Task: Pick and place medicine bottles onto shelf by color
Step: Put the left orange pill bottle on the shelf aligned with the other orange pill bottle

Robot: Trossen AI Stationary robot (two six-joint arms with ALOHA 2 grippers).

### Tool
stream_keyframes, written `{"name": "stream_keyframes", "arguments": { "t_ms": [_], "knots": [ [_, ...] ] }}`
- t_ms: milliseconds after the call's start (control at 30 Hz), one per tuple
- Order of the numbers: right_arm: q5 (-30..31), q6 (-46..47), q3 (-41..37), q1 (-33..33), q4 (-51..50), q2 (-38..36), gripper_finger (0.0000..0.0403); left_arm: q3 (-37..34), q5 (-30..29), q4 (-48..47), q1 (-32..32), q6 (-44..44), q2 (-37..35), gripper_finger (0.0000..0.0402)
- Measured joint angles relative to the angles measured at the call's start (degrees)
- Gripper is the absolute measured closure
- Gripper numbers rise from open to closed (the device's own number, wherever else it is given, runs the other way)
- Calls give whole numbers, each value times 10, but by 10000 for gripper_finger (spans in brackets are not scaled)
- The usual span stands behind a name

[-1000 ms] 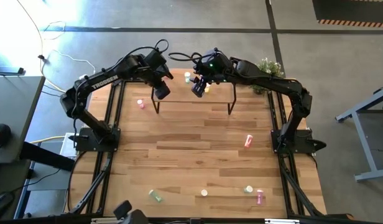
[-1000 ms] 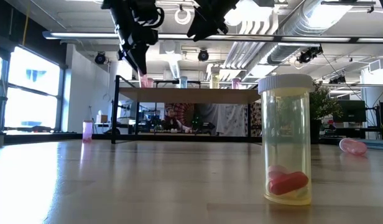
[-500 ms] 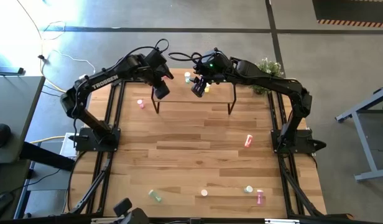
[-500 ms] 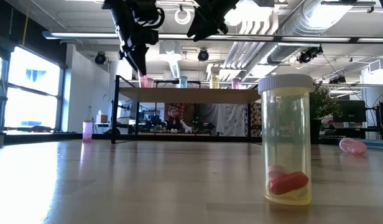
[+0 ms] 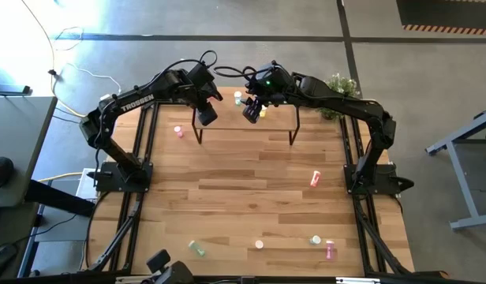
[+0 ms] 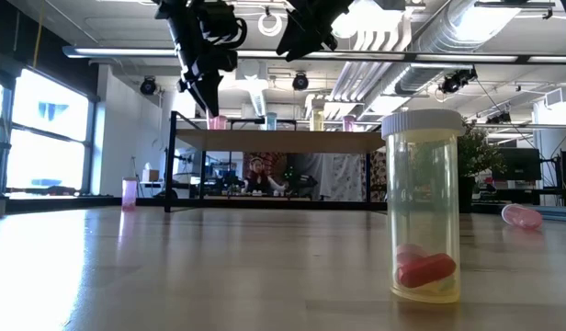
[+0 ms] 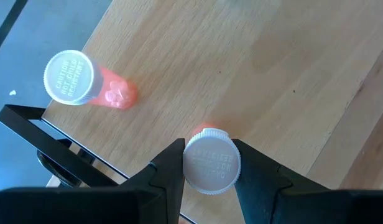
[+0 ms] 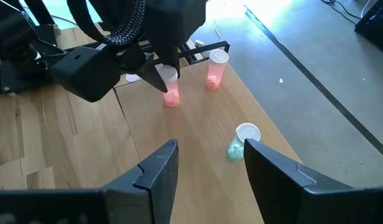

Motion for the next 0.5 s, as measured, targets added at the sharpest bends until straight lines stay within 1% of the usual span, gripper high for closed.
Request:
{"name": "stream_keyframes", "arguments": {
  "t_ms": [200, 500],
  "knots": [
    [0, 0, 0, 0, 0, 0, 229, 0, 0, 0, 0, 0, 0, 285],
    [-8, 0, 0, 0, 0, 0, 229, -1, 0, -4, 0, 0, 2, 250]
  ]
}}
